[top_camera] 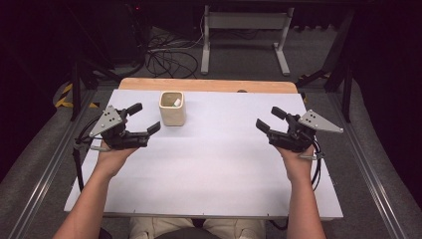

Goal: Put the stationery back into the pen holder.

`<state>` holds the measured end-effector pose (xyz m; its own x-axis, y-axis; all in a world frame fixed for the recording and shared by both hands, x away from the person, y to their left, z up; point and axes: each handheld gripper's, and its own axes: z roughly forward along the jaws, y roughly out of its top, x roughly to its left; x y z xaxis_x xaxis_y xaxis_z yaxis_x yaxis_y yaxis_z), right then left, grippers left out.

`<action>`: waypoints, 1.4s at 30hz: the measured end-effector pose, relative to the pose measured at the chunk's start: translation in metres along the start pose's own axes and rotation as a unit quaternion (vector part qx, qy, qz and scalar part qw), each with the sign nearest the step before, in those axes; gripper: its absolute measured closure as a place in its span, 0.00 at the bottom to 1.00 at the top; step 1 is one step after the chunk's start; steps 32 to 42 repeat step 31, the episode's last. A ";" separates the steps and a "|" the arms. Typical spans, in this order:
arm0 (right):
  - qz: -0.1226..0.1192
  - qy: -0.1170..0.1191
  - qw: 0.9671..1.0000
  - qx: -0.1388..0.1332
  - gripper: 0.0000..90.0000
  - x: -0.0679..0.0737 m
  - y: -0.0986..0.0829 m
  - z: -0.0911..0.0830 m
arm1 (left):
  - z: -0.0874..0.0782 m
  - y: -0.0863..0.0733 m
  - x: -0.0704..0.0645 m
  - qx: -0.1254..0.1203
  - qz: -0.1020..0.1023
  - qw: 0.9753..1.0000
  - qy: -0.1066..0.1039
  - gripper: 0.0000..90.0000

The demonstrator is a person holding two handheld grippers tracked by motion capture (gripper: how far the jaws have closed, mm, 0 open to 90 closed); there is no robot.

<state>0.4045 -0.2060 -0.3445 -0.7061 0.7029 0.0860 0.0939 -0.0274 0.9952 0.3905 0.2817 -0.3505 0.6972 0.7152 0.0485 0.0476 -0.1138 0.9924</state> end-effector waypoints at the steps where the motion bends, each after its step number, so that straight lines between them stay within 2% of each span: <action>1: 0.001 -0.001 1.000 -0.001 0.26 0.000 0.000 0.000 | -0.001 -0.001 0.000 0.001 0.000 1.000 0.001 0.11; 4: 0.001 0.000 1.000 0.000 0.26 0.000 -0.001 -0.001 | -0.007 -0.002 0.000 -0.002 -0.004 1.000 0.002 0.11; 8: 0.001 0.001 1.000 0.003 0.25 0.000 -0.003 -0.001 | -0.012 -0.001 0.000 -0.007 0.000 1.000 0.003 0.11; 11: -0.002 0.001 1.000 0.006 0.25 0.001 -0.004 -0.002 | -0.014 -0.004 -0.001 0.001 0.008 1.000 0.008 0.11; 17: 0.000 0.000 1.000 0.005 0.25 0.000 -0.007 -0.005 | -0.018 -0.010 0.002 0.011 0.009 1.000 0.011 0.11; 25: -0.007 0.013 1.000 -0.001 0.23 0.001 -0.010 -0.007 | -0.018 -0.014 0.003 0.019 0.013 1.000 0.010 0.12; 42: -0.006 0.013 1.000 -0.003 0.23 0.000 -0.009 -0.008 | -0.019 -0.017 0.006 0.021 0.009 1.000 0.010 0.12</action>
